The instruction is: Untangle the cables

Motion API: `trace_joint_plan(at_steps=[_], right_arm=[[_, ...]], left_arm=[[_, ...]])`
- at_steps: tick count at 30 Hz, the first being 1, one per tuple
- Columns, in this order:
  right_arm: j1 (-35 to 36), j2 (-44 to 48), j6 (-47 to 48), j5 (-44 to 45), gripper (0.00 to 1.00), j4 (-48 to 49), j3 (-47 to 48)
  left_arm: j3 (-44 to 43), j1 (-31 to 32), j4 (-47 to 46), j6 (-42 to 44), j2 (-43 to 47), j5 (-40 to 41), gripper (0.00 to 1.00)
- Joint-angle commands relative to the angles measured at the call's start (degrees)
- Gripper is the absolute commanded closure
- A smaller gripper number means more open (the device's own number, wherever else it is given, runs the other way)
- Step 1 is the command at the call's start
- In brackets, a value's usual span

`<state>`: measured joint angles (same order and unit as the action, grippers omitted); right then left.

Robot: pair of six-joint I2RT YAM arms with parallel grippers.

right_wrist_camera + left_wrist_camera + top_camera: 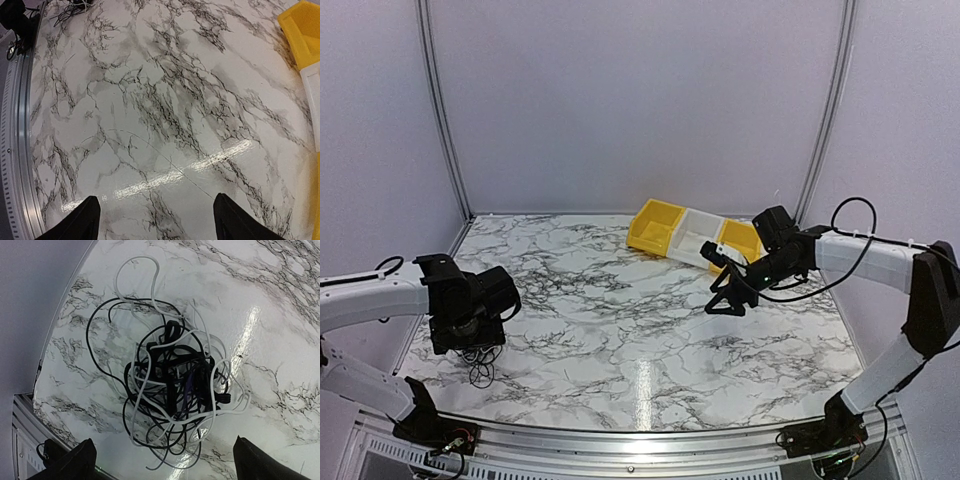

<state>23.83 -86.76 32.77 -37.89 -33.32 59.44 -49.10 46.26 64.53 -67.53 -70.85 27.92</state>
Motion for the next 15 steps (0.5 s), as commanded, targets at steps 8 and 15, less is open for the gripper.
trace_joint_plan(at_steps=[8,15], right_arm=[[0.77,3.89,0.71,0.47,0.23,-0.82,-1.07],[0.75,3.92,0.07,0.31,0.24,-0.07,-2.22]], left_arm=[[9.65,-11.16,-22.14,17.98,1.17,-3.74,0.02],[11.11,-13.30,-37.48,27.28,-0.09,-9.96,0.22]])
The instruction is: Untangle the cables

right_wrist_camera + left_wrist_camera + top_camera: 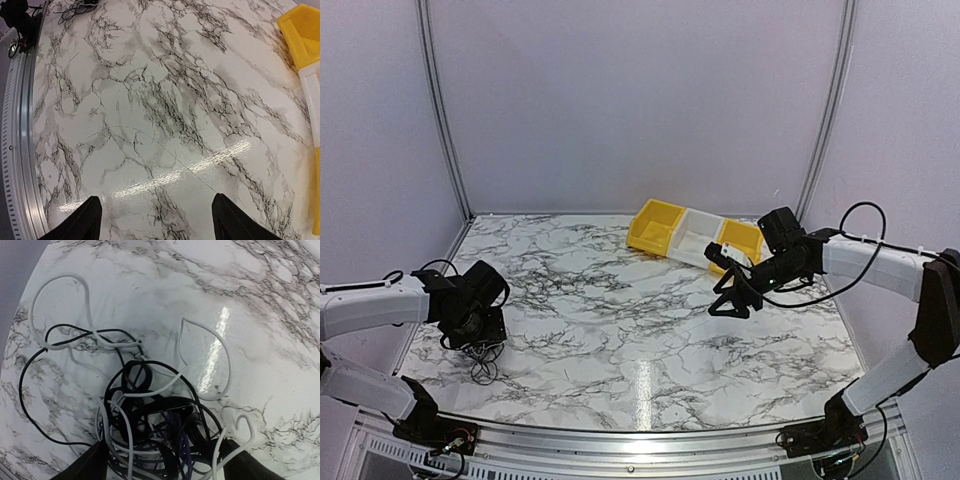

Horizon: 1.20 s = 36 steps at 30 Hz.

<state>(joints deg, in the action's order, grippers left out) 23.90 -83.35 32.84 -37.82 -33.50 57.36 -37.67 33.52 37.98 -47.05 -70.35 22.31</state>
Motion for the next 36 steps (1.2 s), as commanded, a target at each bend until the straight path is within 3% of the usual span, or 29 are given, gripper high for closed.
trace_joint_plan(at_steps=[1,5,7,13,18,20,22,25,30,33,36], right_arm=[[0.71,0.35,-0.03,0.21,0.25,0.23,-0.04],[0.66,0.36,0.22,0.66,0.27,0.01,0.91],[0.66,0.44,0.94,1.02,0.28,-0.56,1.37],[0.61,0.91,1.74,1.79,0.29,-1.05,1.49],[0.58,0.55,1.90,1.19,0.31,-1.09,1.25],[0.65,0.16,2.10,0.94,0.32,-1.20,1.62],[0.71,-0.26,2.98,0.43,0.33,-1.93,2.54],[0.88,-0.42,4.79,0.12,0.34,-3.17,4.01],[4.24,-0.90,7.25,1.85,0.38,-2.91,5.86],[8.60,-2.75,7.92,3.49,0.41,-1.67,6.92],[14.00,-5.22,9.65,5.88,0.42,-0.44,7.81]], left_arm=[[-0.59,-0.56,-12.18,7.68,-1.31,-6.48,0.26],[-0.69,0.84,-17.64,8.73,-3.93,-13.98,0.41],[-1.19,3.32,-20.13,9.09,-4.54,-15.59,0.44],[-5.30,14.21,-27.87,9.28,-7.41,-21.42,0.58],[-12.16,24.32,-30.69,10.05,-15.14,-26.11,0.63],[-15.19,27.56,-30.29,11.13,-18.47,-26.61,0.58],[-17.63,28.84,-28.45,10.89,-19.78,-25.69,0.45],[-20.15,29.32,-25.27,10.25,-16.92,-23.53,0.34],[-22.60,29.04,-18.11,9.56,-5.89,-15.93,0.27],[-21.61,27.41,-12.71,5.42,-0.40,-7.41,0.19],[-19.11,24.68,-9.88,1.24,2.73,-4.76,0.19]])
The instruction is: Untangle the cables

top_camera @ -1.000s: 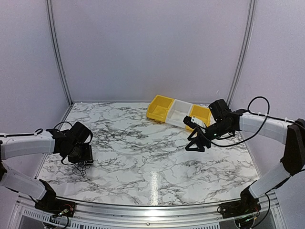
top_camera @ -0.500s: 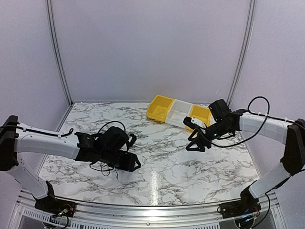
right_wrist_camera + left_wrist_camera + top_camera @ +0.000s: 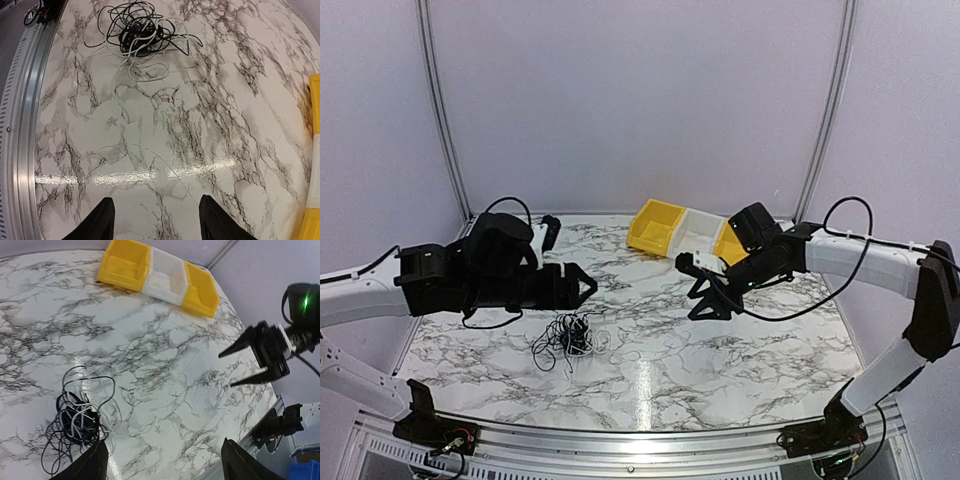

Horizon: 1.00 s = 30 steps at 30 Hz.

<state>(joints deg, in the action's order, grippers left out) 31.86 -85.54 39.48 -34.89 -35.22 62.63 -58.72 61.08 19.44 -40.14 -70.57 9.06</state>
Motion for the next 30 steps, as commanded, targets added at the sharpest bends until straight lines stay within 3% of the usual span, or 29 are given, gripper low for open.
trace_joint_plan(at_steps=[1,8,15,17,22,27,30], right_arm=[[7.75,-3.93,3.50,3.64,0.42,1.56,2.79],[17.69,-13.67,6.27,11.63,0.39,5.92,7.15],[20.48,-23.63,5.90,12.65,0.41,6.05,13.61],[20.94,-25.13,5.51,12.90,0.44,6.75,14.08],[21.40,-27.45,4.58,13.05,0.64,5.99,16.14],[21.42,-27.64,5.29,12.30,0.62,5.76,16.00],[21.39,-28.54,4.91,11.98,0.67,5.64,16.17]], left_arm=[[2.74,-3.20,9.03,-6.92,3.70,9.61,0.19],[5.72,-3.42,9.01,-9.47,5.13,10.98,0.19],[7.77,-3.42,8.96,-9.05,8.93,10.72,0.21],[7.89,-3.36,8.96,-8.44,9.81,10.83,0.22],[7.32,-3.25,8.97,-3.61,10.41,9.73,0.26],[6.28,-3.24,8.95,2.39,8.81,8.58,0.27],[5.53,-3.25,8.95,4.29,7.73,7.53,0.27]])
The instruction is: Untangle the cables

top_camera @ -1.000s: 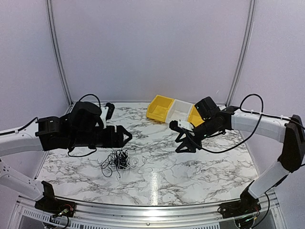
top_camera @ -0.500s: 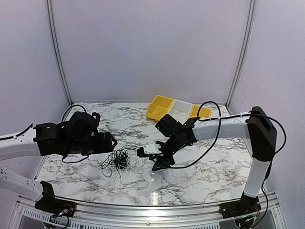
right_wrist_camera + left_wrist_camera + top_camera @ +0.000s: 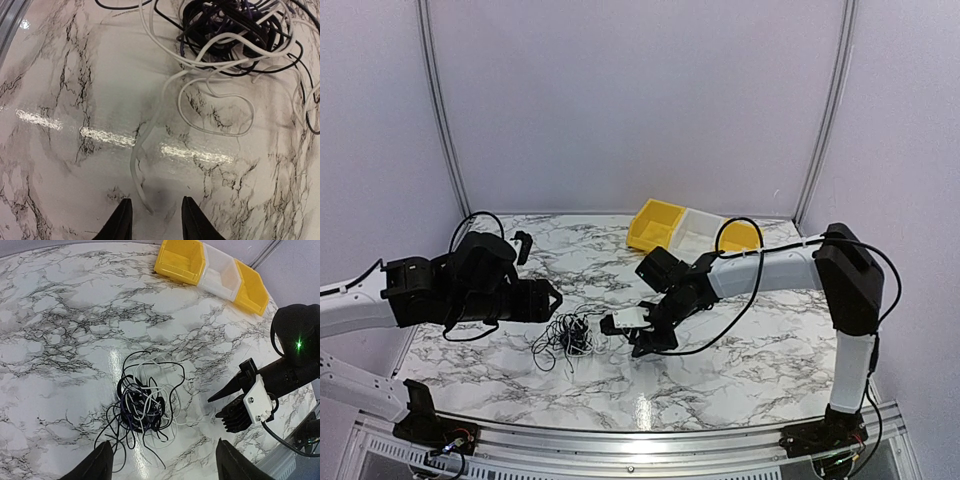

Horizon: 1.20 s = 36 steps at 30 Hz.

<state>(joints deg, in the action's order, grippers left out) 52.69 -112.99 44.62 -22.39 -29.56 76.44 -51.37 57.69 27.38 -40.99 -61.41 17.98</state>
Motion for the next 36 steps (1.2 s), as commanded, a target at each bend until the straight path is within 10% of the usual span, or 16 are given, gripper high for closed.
trace_joint_plan(at_steps=[1,5,20,36], right_arm=[[0.65,-1.56,-0.36,-0.59,0.71,-0.11,2.59],[0.64,-1.60,-0.98,-0.56,1.00,-0.59,3.07],[-1.61,8.41,-2.70,-11.15,1.00,-15.23,16.64],[-3.23,11.22,-4.62,-11.92,1.00,-17.09,23.08]], left_arm=[[-1.94,0.14,1.07,5.78,-1.76,-1.73,0.27],[-2.32,0.46,1.22,10.25,-4.25,-0.96,0.27],[-2.88,6.63,-6.61,36.32,-4.98,6.01,0.28],[1.90,6.91,-33.35,33.44,-15.90,-0.72,0.43]])
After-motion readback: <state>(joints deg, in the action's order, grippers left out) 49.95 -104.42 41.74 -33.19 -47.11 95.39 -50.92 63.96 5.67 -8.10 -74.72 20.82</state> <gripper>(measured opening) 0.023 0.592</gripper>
